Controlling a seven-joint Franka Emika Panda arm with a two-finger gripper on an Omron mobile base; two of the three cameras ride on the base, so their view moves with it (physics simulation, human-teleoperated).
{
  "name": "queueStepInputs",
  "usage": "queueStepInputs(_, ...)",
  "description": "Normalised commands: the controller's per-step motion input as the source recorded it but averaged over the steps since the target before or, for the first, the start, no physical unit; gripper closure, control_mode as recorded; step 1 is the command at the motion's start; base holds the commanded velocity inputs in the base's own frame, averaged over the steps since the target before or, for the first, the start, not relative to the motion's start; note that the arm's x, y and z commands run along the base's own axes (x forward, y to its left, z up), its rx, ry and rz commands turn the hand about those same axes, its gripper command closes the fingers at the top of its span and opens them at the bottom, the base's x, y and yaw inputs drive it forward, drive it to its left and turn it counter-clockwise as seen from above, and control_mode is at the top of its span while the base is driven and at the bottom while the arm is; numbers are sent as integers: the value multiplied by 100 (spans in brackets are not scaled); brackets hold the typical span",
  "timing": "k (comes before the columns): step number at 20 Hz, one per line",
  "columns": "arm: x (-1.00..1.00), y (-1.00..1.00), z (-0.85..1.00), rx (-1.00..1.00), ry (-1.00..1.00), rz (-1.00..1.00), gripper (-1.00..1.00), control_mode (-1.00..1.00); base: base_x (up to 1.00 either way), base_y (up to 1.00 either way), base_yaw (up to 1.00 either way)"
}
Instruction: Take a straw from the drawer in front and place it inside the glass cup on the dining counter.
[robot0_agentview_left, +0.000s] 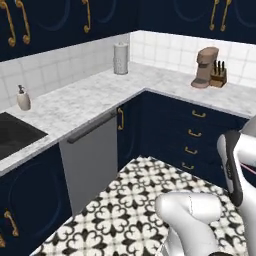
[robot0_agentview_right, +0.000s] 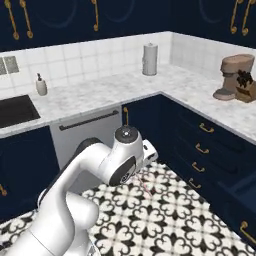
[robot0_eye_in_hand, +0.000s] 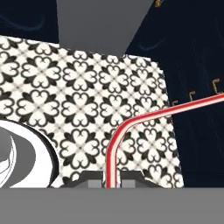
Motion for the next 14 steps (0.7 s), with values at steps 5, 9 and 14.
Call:
queueStepInputs(5,0,0,0,0,0,0,100,100,-65,-8,66)
queueStepInputs(9,0,0,0,0,0,0,100,100,-63,-2,67)
queueStepInputs(14,0,0,0,0,0,0,100,100,-66,0,65)
